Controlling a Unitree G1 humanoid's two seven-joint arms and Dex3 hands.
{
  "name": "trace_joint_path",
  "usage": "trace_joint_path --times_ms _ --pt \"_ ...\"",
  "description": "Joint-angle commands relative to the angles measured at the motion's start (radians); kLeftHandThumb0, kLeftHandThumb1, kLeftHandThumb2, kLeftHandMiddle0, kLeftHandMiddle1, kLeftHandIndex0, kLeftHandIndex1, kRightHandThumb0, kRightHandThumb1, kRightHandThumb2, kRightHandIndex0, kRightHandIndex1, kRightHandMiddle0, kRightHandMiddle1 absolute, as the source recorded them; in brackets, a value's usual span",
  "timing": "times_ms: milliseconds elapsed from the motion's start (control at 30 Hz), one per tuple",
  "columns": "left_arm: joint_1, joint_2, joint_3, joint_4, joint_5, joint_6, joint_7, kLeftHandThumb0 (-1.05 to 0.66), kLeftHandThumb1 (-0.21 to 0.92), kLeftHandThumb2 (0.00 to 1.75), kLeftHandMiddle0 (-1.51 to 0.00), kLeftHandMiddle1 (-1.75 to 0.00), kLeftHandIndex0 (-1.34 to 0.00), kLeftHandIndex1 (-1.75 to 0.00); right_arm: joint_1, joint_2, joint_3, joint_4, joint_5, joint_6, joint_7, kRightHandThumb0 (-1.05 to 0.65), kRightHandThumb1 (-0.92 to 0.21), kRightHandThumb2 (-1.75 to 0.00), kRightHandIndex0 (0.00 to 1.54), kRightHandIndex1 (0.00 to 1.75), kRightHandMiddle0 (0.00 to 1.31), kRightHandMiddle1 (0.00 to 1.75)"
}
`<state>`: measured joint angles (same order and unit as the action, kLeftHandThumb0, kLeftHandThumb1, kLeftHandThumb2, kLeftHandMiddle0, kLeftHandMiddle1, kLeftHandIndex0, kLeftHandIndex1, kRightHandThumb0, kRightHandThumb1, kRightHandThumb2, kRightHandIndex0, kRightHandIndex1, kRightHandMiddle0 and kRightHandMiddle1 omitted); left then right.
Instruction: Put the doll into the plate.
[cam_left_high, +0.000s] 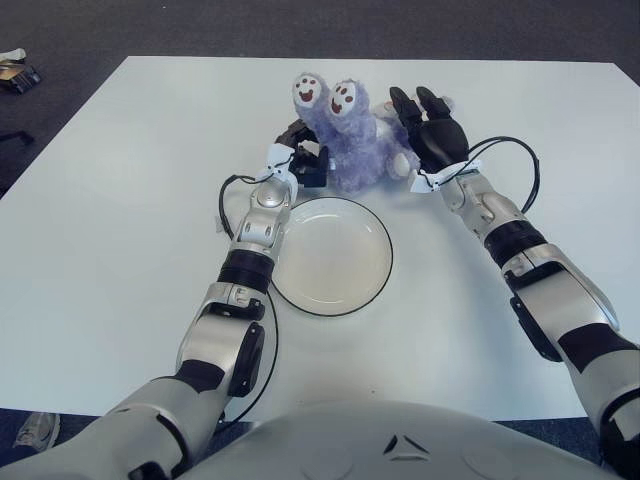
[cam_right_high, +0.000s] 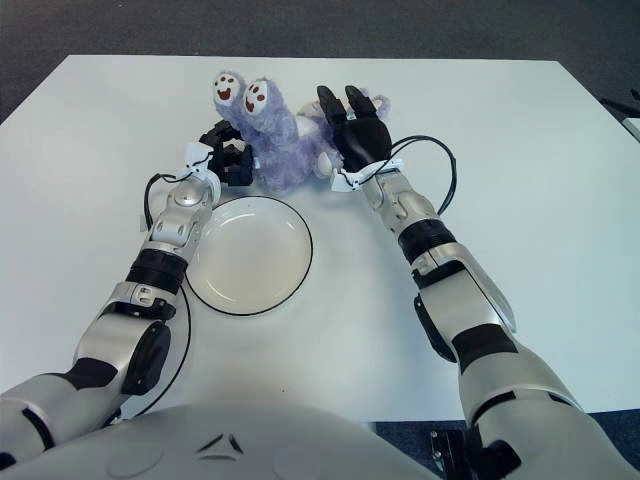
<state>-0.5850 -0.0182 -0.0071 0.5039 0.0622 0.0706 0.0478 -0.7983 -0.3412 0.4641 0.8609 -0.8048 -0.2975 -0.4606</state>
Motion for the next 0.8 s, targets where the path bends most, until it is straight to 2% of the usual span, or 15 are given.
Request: trace_joint_path --times_ms 0,333,567,767 --pt "-0.007 0.007 -0.002 -0.001 0.004 0.008 0.000 -0.01 0.21 1.44 -0.58 -1.75 -0.57 -1.74 -0.018 0.000 -0.004 -0.017 0.003 0.011 -0.002 -0.58 -0.31 -0.85 0.00 0.00 0.00 0.01" --pt "-0.011 0.005 -0.003 0.002 0.009 0.019 0.012 -0.01 0.21 1.45 -0.58 -1.75 -0.57 -1.74 -0.019 0.004 -0.002 -0.023 0.006 0.012 0.000 -0.62 -0.32 -0.85 0.00 0.00 0.00 0.01" --pt "-0.011 0.008 -0.014 -0.002 0.025 0.031 0.023 -0.01 0.19 1.46 -0.59 -1.75 -0.58 -1.74 -0.022 0.015 -0.005 -0.009 0.019 -0.014 -0.007 -0.62 -0.32 -0.85 0.00 0.00 0.00 0.00" --pt "-0.011 0.007 -0.016 0.003 0.025 0.022 0.021 -0.01 0.19 1.46 -0.59 -1.75 -0.58 -1.74 -0.025 0.022 -0.013 0.009 0.046 -0.053 0.018 -0.57 -0.28 -0.91 0.01 0.00 0.00 0.00"
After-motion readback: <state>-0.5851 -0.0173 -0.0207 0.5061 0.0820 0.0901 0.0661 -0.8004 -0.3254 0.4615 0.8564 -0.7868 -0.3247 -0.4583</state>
